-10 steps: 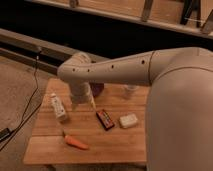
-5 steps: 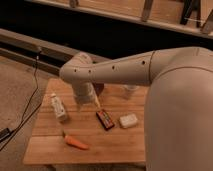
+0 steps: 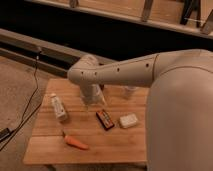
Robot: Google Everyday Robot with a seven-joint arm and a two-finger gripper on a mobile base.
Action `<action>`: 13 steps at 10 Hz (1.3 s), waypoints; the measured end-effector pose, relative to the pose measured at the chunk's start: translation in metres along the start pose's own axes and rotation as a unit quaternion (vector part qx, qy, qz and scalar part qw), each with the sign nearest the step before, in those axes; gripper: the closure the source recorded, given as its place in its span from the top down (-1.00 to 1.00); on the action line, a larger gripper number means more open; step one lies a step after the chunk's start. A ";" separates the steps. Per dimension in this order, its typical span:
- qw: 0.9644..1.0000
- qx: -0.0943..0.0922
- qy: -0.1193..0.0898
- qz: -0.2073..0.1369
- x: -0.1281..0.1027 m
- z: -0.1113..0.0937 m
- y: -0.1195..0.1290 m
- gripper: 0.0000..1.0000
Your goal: Place the eraser on the white sponge
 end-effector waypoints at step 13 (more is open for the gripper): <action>0.986 -0.046 0.064 -0.149 -0.046 0.119 -0.033 0.30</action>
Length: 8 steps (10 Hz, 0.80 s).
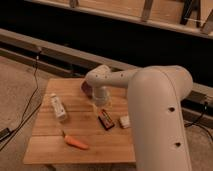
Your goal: Place the eraser on the white sponge
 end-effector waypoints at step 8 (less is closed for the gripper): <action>1.000 0.002 0.008 0.018 -0.004 0.033 0.012 0.30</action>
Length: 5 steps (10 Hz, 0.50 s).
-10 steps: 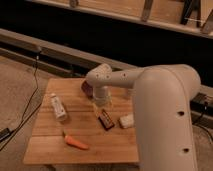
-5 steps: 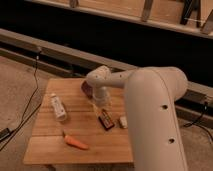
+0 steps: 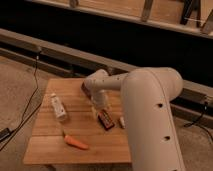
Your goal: Place the eraser on the white sponge
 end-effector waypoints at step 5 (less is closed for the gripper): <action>1.000 0.012 -0.006 -0.002 0.001 0.008 0.005 -0.67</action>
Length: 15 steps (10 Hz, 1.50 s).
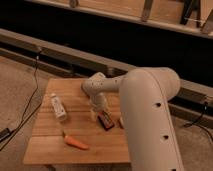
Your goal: Place the eraser on the white sponge
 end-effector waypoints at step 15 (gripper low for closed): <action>0.995 0.033 -0.009 0.098 0.045 -0.078 -0.046 -1.00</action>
